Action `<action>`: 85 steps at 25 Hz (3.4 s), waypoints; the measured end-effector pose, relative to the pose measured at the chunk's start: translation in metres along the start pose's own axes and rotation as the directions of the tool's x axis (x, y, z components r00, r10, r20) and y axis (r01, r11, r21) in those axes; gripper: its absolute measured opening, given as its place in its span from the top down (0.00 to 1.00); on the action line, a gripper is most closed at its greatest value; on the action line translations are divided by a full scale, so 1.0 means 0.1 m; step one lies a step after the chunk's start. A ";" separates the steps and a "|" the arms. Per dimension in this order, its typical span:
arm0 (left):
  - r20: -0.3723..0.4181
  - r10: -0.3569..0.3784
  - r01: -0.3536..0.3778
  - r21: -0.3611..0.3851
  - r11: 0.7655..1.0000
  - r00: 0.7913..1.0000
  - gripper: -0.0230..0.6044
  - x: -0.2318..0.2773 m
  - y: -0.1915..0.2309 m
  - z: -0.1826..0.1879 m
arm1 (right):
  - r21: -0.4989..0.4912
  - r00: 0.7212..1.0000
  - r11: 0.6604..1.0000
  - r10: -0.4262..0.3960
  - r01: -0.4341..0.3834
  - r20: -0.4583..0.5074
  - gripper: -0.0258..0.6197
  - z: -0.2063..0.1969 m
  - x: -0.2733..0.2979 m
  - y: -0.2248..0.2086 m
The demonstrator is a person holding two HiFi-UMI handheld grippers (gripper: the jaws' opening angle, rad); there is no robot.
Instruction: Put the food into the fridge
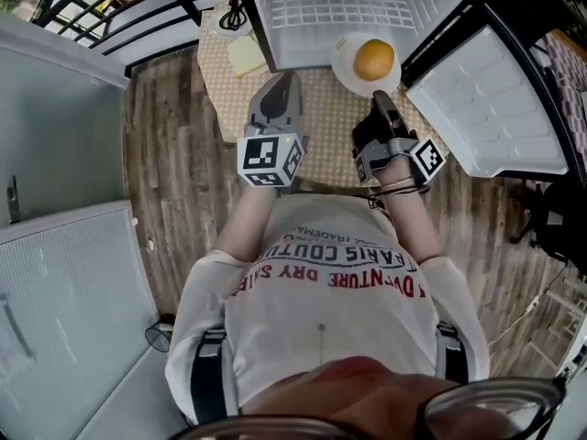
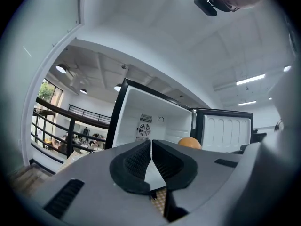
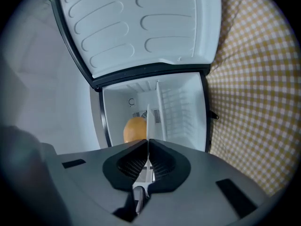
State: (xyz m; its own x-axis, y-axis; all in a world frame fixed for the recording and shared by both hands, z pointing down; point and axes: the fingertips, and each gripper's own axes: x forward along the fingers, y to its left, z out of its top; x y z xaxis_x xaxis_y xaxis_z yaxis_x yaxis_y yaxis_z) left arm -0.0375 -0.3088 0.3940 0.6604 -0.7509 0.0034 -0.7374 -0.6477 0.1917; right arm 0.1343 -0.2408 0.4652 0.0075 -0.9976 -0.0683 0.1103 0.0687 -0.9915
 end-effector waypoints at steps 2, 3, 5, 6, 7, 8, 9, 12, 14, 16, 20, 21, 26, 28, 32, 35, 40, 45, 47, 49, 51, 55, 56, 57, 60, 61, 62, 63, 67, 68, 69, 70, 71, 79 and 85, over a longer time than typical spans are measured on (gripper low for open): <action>-0.005 -0.007 0.007 -0.011 1.000 1.000 0.92 0.05 0.10 0.00 | -0.003 1.000 1.000 -0.007 0.007 0.018 0.91 -0.02 0.09 -0.01; -0.007 -0.009 0.008 -0.019 1.000 1.000 0.92 0.07 0.14 -0.01 | -0.003 1.000 1.000 -0.015 0.015 0.024 0.91 -0.02 0.13 -0.02; -0.015 -0.009 0.008 -0.033 0.999 1.000 0.92 0.12 0.20 -0.04 | -0.005 0.999 1.000 -0.031 0.031 0.031 0.91 -0.01 0.22 -0.05; -0.022 -0.009 0.008 -0.037 0.999 1.000 0.92 0.15 0.22 -0.07 | -0.006 0.999 0.999 -0.036 0.036 0.032 0.91 0.00 0.26 -0.07; -0.029 -0.010 0.009 -0.039 0.999 1.000 0.92 0.18 0.23 -0.09 | -0.008 0.999 0.999 -0.038 0.038 0.032 0.91 0.02 0.31 -0.08; -0.035 -0.012 0.011 -0.040 0.999 0.999 0.92 0.21 0.24 -0.11 | -0.010 0.999 0.999 -0.038 0.038 0.033 0.91 0.04 0.36 -0.08; -0.041 -0.014 0.012 -0.041 0.999 0.999 0.92 0.25 0.25 -0.13 | -0.013 0.999 0.999 -0.038 0.039 0.034 0.91 0.06 0.41 -0.07; -0.051 -0.012 0.010 -0.044 0.999 0.999 0.92 0.38 0.26 -0.18 | -0.023 0.999 0.999 -0.043 0.044 0.033 0.91 0.15 0.57 -0.08; -0.057 -0.005 0.003 -0.048 0.999 0.998 0.92 0.45 0.30 -0.20 | -0.030 0.999 0.998 -0.049 0.050 0.019 0.91 0.17 0.68 -0.09; -0.065 0.003 -0.007 -0.055 0.998 0.998 0.92 0.52 0.32 -0.23 | -0.042 0.998 0.997 -0.061 0.061 0.002 0.91 0.20 0.77 -0.10; -0.088 0.024 -0.029 -0.060 0.998 0.996 0.92 0.67 0.36 -0.34 | -0.054 0.996 0.995 -0.085 0.084 -0.009 0.91 0.29 0.98 -0.16; -0.095 0.027 -0.033 -0.061 0.998 0.995 0.92 0.70 0.36 -0.37 | -0.055 0.996 0.994 -0.092 0.091 -0.010 0.91 0.31 1.02 -0.18; -0.120 0.027 -0.035 -0.062 0.997 0.992 0.92 0.82 0.34 -0.47 | -0.073 0.993 0.991 -0.115 0.114 -0.014 0.91 0.42 1.26 -0.26; -0.127 0.031 -0.038 -0.057 0.998 0.991 0.92 0.84 0.35 -0.50 | -0.072 0.992 0.990 -0.121 0.120 -0.017 0.91 0.43 1.34 -0.29; -0.144 0.038 -0.046 -0.054 0.997 0.989 0.92 0.90 0.36 -0.56 | -0.070 0.991 0.989 -0.130 0.128 -0.014 0.91 0.47 1.47 -0.32; -0.152 0.045 -0.054 -0.052 0.997 0.987 0.92 0.93 0.39 -0.59 | -0.074 0.991 0.988 -0.134 0.132 -0.018 0.91 0.48 1.60 -0.32; -0.166 0.055 -0.064 -0.052 0.997 0.985 0.92 0.95 0.41 -0.64 | -0.078 0.989 0.987 -0.146 0.144 -0.020 0.91 0.49 1.77 -0.34; -0.170 0.062 -0.071 -0.046 0.996 0.984 0.92 0.99 0.42 -0.65 | -0.074 0.984 0.982 -0.175 0.173 -0.022 0.91 0.48 1.89 -0.36; -0.173 0.066 -0.075 -0.047 0.996 0.983 0.92 1.00 0.44 -0.66 | -0.073 0.983 0.981 -0.184 0.182 -0.022 0.91 0.48 1.92 -0.37; -0.174 0.068 -0.077 -0.046 0.996 0.982 0.92 1.02 0.45 -0.66 | -0.073 0.983 0.981 -0.183 0.182 -0.020 0.91 0.48 1.96 -0.36; -0.176 0.068 -0.077 -0.043 0.996 0.982 0.92 1.03 0.44 -0.67 | -0.073 0.984 0.981 -0.179 0.178 -0.016 0.91 0.49 1.97 -0.36; -0.177 0.067 -0.077 -0.046 0.996 0.982 0.92 1.05 0.43 -0.68 | -0.072 0.984 0.982 -0.176 0.175 -0.014 0.91 0.49 1.97 -0.36; -0.178 0.067 -0.076 -0.047 0.996 0.982 0.92 1.06 0.43 -0.68 | -0.069 0.984 0.982 -0.175 0.174 -0.014 0.91 0.48 1.98 -0.36; -0.177 0.066 -0.076 -0.047 0.996 0.982 0.92 1.06 0.42 -0.68 | -0.066 0.985 0.983 -0.174 0.173 -0.014 0.91 0.48 1.98 -0.36; -0.178 0.062 -0.071 -0.046 0.996 0.982 0.92 1.07 0.40 -0.69 | -0.096 0.987 0.983 -0.161 0.159 -0.013 0.91 0.48 1.99 -0.31; -0.179 0.061 -0.070 -0.045 0.997 0.982 0.92 1.08 0.40 -0.69 | -0.117 0.988 0.982 -0.152 0.149 -0.013 0.90 0.48 1.99 -0.28; -0.180 0.060 -0.070 -0.046 0.997 0.982 0.92 1.07 0.39 -0.69 | -0.141 0.990 0.980 -0.141 0.138 -0.014 0.85 0.48 1.99 -0.24; -0.182 0.059 -0.069 -0.046 0.997 0.982 0.92 1.07 0.39 -0.69 | -0.162 0.991 0.979 -0.131 0.127 -0.014 0.79 0.48 1.99 -0.20; -0.179 0.054 -0.063 -0.043 0.997 0.982 0.92 1.07 0.37 -0.67 | -0.189 0.990 0.972 -0.143 0.137 -0.016 0.65 0.47 1.99 -0.16; -0.178 0.054 -0.062 -0.043 0.997 0.983 0.92 1.06 0.36 -0.66 | -0.188 0.988 0.971 -0.156 0.150 -0.015 0.63 0.47 1.98 -0.17; -0.177 0.054 -0.062 -0.042 0.997 0.983 0.92 1.05 0.36 -0.65 | -0.186 0.985 0.969 -0.169 0.164 -0.013 0.60 0.46 1.95 -0.20; -0.176 0.053 -0.062 -0.042 0.997 0.983 0.92 1.04 0.35 -0.65 | -0.184 0.984 0.967 -0.179 0.174 -0.010 0.59 0.47 1.92 -0.22; -0.174 0.052 -0.060 -0.042 0.997 0.983 0.92 1.03 0.34 -0.64 | -0.185 0.984 0.967 -0.180 0.175 -0.009 0.59 0.47 1.89 -0.22; -0.149 0.038 -0.038 0.004 0.999 0.988 0.92 1.00 0.26 -0.47 | -0.513 0.985 0.858 -0.100 0.016 -0.137 0.84 0.24 1.60 -0.02; -0.147 0.012 -0.007 0.030 1.000 0.989 0.92 0.98 0.17 -0.44 | -0.737 0.971 0.675 -0.185 0.014 -0.151 0.91 0.17 1.27 -0.15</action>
State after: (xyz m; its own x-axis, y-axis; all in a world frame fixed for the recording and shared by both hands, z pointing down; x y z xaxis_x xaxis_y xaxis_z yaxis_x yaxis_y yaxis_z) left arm 0.0212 -0.3880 0.4405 0.6654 -0.7314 0.1497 -0.7462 -0.6457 0.1623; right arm 0.1508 -0.3683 0.4729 -0.1629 -0.9815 0.1003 -0.6582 0.0324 -0.7521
